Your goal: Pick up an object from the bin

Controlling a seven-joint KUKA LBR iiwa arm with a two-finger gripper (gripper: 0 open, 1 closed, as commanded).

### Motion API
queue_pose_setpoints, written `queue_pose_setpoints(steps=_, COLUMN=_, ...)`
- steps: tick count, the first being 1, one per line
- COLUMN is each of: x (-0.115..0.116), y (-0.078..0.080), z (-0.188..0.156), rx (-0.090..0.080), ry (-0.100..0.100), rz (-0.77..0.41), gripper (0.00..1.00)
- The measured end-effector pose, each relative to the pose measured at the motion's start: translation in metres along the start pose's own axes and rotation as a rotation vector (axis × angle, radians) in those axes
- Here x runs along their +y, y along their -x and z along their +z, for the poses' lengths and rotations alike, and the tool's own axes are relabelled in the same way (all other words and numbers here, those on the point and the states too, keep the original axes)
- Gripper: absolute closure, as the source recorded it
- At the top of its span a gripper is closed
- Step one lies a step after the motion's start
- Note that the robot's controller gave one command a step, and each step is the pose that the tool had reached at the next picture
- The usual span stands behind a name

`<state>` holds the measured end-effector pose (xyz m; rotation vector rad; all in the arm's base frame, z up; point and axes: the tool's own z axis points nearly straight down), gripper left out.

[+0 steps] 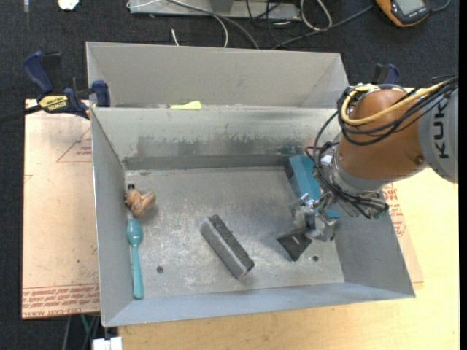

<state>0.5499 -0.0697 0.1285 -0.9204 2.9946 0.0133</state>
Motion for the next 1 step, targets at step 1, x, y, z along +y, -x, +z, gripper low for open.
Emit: queue_pose_setpoints(steps=1, x=0.0068, y=0.0082, z=-0.0757, rx=0.000, ry=0.001, rz=-0.045, gripper=1.00)
